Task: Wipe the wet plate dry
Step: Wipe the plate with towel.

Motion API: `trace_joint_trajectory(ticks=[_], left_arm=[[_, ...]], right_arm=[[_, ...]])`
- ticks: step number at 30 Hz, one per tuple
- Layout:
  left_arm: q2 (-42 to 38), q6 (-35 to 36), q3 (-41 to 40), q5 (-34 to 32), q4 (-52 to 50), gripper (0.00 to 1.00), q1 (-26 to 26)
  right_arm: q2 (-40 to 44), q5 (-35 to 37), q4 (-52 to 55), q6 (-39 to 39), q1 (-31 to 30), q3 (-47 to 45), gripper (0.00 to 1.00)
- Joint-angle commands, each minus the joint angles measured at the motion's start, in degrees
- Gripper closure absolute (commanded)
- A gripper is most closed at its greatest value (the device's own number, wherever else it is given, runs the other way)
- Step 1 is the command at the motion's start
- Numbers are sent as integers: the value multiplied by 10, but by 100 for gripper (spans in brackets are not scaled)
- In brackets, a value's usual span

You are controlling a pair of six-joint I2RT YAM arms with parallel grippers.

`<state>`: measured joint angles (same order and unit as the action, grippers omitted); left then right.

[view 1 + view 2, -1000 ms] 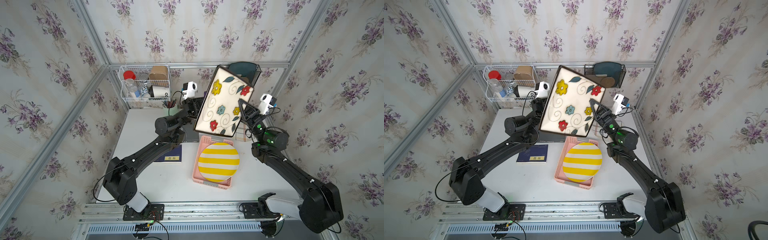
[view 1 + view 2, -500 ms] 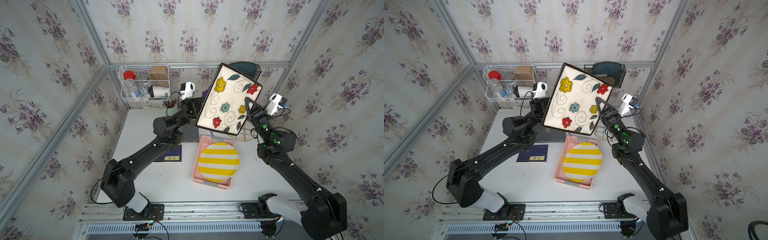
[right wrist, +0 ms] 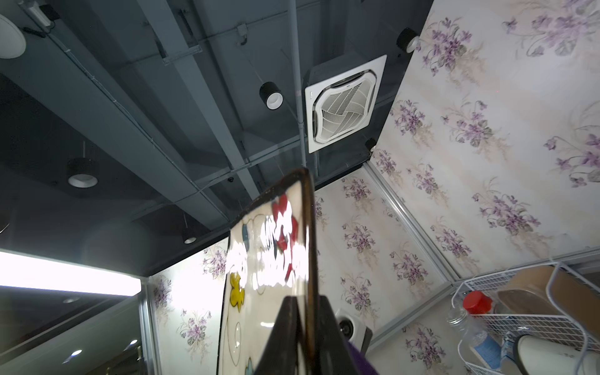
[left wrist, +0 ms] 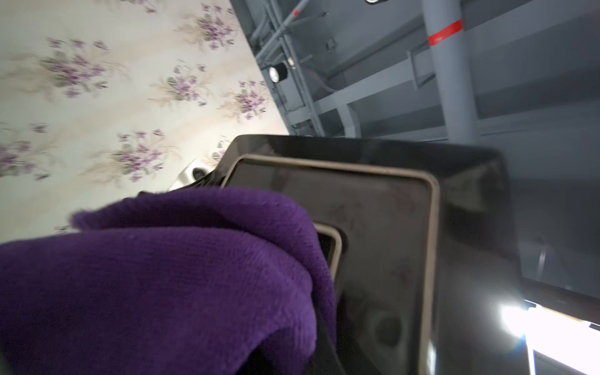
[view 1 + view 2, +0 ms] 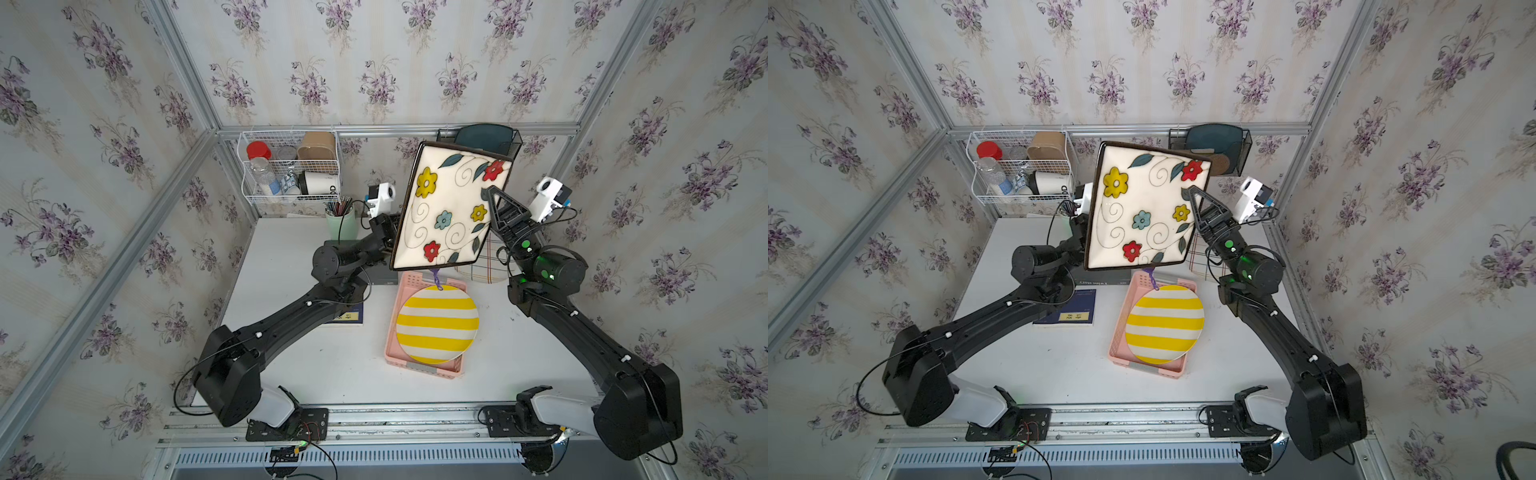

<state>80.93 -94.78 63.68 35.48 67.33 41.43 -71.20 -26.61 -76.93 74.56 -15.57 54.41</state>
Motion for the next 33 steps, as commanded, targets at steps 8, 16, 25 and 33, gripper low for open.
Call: trace_joint_trajectory(ticks=[8,16,25,33], left_arm=[[-242,551,28,-37,-652,100,-47],[-190,810,145,-268,-908,100,22],[-90,838,189,-343,-947,100,42],[12,789,231,-232,-890,100,84]], right_arm=[[127,130,226,-82,54,-67,100],[170,205,413,-187,-13,-52,100],[150,258,444,-242,-115,-20,100],[103,277,392,-203,-211,-22,100]])
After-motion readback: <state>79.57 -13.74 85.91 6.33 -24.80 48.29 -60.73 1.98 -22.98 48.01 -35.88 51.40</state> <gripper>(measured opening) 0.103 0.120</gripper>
